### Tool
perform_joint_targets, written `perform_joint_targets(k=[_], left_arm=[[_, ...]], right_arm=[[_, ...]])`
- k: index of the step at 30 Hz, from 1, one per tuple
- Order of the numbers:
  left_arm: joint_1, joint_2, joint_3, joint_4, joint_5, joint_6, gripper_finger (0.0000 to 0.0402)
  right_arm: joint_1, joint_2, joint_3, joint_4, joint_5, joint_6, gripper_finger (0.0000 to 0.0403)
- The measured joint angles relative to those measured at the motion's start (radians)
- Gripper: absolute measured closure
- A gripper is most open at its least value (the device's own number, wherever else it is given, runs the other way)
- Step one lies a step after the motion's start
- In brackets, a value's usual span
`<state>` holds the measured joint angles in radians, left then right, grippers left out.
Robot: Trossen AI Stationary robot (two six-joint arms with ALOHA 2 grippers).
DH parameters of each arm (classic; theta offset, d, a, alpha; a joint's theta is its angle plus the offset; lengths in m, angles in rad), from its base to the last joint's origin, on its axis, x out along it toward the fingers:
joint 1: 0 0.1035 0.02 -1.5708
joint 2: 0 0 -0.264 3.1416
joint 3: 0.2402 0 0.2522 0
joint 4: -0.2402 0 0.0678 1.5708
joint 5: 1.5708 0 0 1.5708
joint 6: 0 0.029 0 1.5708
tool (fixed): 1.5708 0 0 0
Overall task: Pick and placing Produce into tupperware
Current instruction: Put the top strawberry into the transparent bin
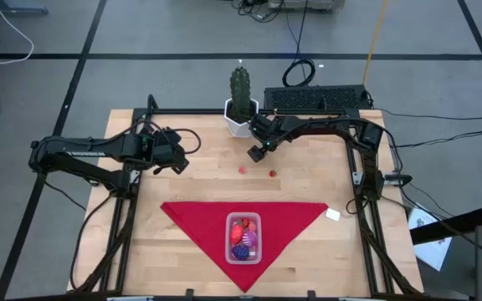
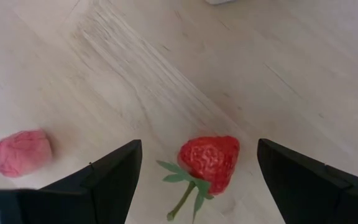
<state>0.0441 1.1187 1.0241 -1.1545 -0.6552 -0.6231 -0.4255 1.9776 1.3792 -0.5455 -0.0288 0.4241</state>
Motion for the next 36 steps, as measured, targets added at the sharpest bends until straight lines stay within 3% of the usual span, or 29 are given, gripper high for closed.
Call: perform_joint_targets(k=[36], left_arm=[[0.000, 0.000, 0.000, 0.000, 0.001, 0.005, 0.0144]], right_arm=[[0.002, 0.001, -0.055, 0.072, 0.002, -0.044, 0.0092]])
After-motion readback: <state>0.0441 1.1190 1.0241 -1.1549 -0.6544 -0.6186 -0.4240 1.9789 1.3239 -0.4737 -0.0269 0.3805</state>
